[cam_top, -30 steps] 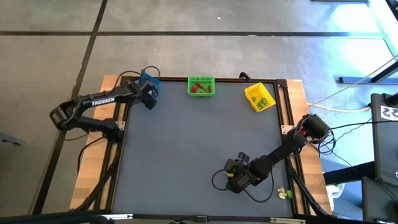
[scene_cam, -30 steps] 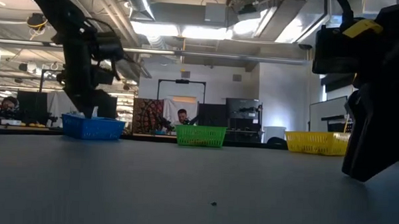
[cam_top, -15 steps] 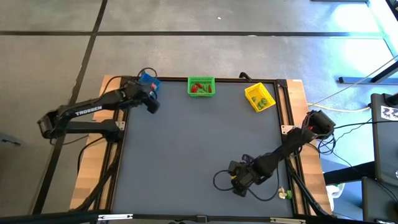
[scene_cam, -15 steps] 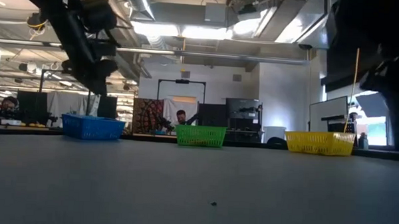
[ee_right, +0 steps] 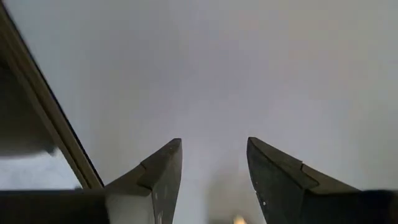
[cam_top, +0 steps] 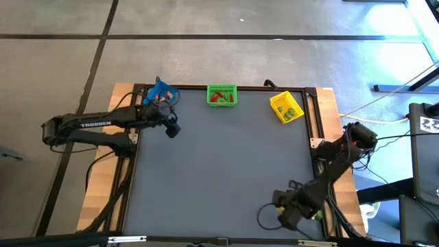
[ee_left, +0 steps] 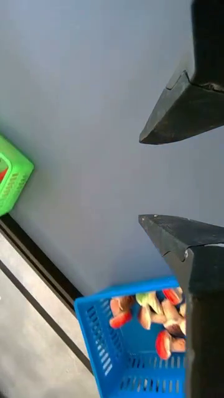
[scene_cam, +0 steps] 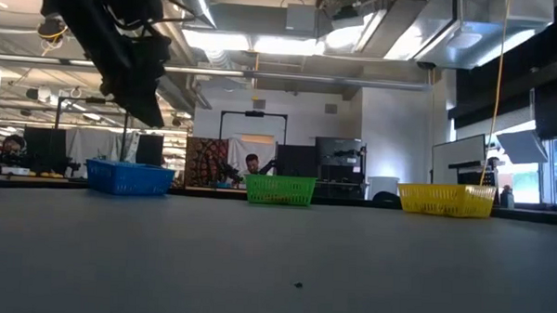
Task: Sort produce into baskets
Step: Put the brown mushroom into the blue bin
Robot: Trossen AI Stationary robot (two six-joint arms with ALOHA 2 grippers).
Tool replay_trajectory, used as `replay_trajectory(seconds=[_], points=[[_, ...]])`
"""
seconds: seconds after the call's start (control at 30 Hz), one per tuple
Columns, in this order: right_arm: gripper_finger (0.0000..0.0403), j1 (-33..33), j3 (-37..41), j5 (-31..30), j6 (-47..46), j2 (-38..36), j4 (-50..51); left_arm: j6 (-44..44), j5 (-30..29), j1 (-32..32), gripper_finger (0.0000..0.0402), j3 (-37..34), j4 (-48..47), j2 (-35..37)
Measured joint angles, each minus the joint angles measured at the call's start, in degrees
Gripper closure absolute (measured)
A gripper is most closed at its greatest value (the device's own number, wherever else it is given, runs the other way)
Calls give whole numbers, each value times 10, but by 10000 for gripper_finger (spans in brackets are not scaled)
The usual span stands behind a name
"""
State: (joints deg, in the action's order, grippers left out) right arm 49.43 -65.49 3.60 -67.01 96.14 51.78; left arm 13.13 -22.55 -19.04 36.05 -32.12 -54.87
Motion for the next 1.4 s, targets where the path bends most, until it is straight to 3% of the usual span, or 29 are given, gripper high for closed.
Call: replay_trajectory(seconds=[0.27, 0.57, 1.17, 1.4], points=[[220, 87, 0, 40, -93, 0, 82, 0, 0, 22, 211, 0, 0, 0], [220, 144, 18, 40, -104, 0, 96, 0, 0, 22, 211, 0, 0, 0], [223, 164, 108, 71, -126, 1, -7, 0, -2, 22, 211, 0, 0, 0], [278, 162, 124, 71, -137, 1, -27, -1, -2, 22, 211, 0, 0, 0]])
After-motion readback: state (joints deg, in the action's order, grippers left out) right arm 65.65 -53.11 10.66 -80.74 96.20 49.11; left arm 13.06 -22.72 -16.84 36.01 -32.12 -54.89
